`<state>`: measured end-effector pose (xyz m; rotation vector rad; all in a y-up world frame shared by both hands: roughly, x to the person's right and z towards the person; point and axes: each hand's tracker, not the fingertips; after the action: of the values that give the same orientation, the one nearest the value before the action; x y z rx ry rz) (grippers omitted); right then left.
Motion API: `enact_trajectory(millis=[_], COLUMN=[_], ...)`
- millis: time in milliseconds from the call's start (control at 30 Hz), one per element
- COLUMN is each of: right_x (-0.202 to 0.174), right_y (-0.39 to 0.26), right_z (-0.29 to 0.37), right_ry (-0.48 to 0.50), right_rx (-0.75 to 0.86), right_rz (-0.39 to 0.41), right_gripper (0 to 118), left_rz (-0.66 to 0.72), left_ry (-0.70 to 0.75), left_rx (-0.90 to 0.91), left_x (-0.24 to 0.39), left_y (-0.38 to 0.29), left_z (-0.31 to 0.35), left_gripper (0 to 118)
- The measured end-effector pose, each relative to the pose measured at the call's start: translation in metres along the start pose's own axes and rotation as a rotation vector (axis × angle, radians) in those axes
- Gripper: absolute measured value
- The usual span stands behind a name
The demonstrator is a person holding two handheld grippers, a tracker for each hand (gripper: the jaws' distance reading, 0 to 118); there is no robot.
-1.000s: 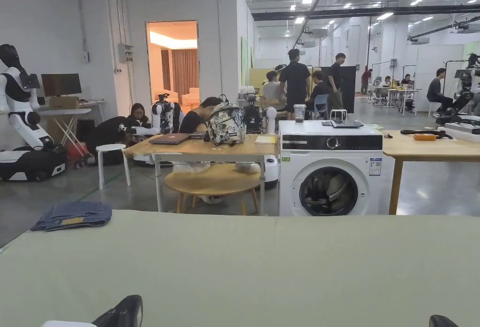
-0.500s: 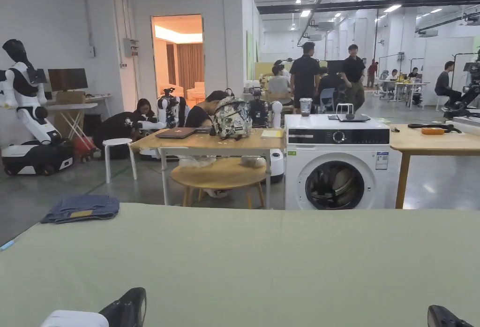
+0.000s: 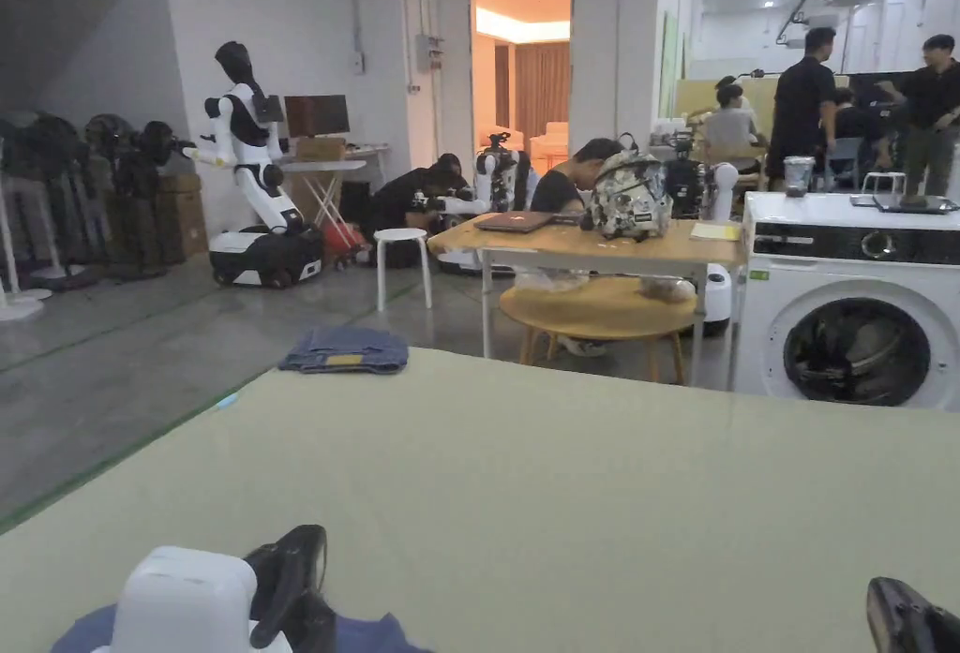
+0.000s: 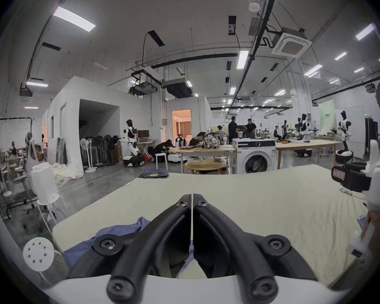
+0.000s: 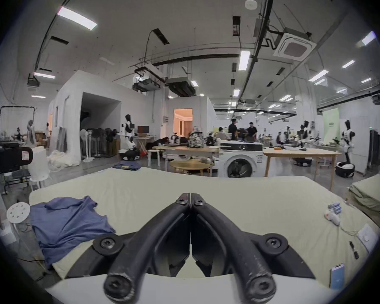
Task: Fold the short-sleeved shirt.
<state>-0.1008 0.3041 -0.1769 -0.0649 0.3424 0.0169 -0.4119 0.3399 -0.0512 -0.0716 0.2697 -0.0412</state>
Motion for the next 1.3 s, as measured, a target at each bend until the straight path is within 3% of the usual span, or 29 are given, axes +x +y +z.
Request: enact_trajectory(millis=[300,367,433,467,500,567,633,733,867,900,933,967,1000,1067,1100,1167,1267,1300], right_x=[-0.018,-0.017,-0.015,-0.013,-0.011,-0.007,-0.003,0.002,0.018,0.021,0.024,0.027,0.030,0.037,0.040,0.046,0.057,0.061], right_y=[-0.014,-0.017,-0.020,-0.022,-0.025,-0.032,-0.039,-0.047,-0.058,-0.061,-0.065,-0.068,-0.071,-0.076,-0.077,-0.078,-0.077,-0.078], right_z=[-0.010,-0.011,-0.011,-0.012,-0.013,-0.016,-0.019,-0.019,-0.015,-0.013,-0.011,-0.010,-0.009,-0.010,-0.011,-0.004,0.005,0.007], right_ry=[0.093,0.105,0.106,0.113,0.112,0.111,0.104,0.093,0.124,0.116,0.101,0.090,0.085,0.079,0.080,0.071,0.049,0.046], right_rx=[-0.049,-0.059,-0.065,-0.073,-0.084,-0.113,-0.150,-0.183,-0.260,-0.265,-0.270,-0.281,-0.287,-0.314,-0.324,-0.313,-0.295,-0.296], right_rz=[-0.012,-0.002,-0.005,-0.020,-0.031,-0.053,-0.050,-0.043,-0.194,-0.212,-0.215,-0.218,-0.224,-0.250,-0.262,-0.273,-0.279,-0.284], right_gripper=[0,0,0,0,0,0,0,0,0,0,0,0,0,0,0,0,0,0], left_rz=[0.007,0.051,0.049,0.028,-0.012,-0.069,-0.006,0.071,0.133,0.197,0.165,0.129,0.055,-0.066,-0.036,0.079,0.551,0.646], left_ry=[0.015,-0.056,-0.084,-0.055,-0.023,-0.004,-0.047,-0.088,0.043,0.006,0.022,0.042,0.012,0.013,0.012,0.024,0.028,0.027], left_rx=[-0.103,-0.169,-0.281,-0.328,-0.334,-0.376,-0.517,-0.739,-1.024,-0.895,-0.845,-0.915,-0.920,-0.909,-0.904,-0.918,-0.793,-0.714], left_x=[-0.031,-0.049,-0.067,-0.074,-0.080,-0.092,-0.112,-0.138,-0.160,-0.165,-0.161,-0.153,-0.147,-0.138,-0.139,-0.146,-0.185,-0.197], left_y=[-0.015,-0.019,-0.025,-0.033,-0.044,-0.069,-0.099,-0.151,-0.222,-0.227,-0.217,-0.211,-0.205,-0.199,-0.198,-0.197,-0.172,-0.164], left_z=[0.000,-0.008,-0.026,-0.038,-0.050,-0.081,-0.122,-0.194,-0.252,-0.243,-0.238,-0.243,-0.240,-0.240,-0.241,-0.240,-0.229,-0.221], left_gripper=[0,14,57,65,64,76,77,76,70,66,62,62,38,4,2,2,1,1])
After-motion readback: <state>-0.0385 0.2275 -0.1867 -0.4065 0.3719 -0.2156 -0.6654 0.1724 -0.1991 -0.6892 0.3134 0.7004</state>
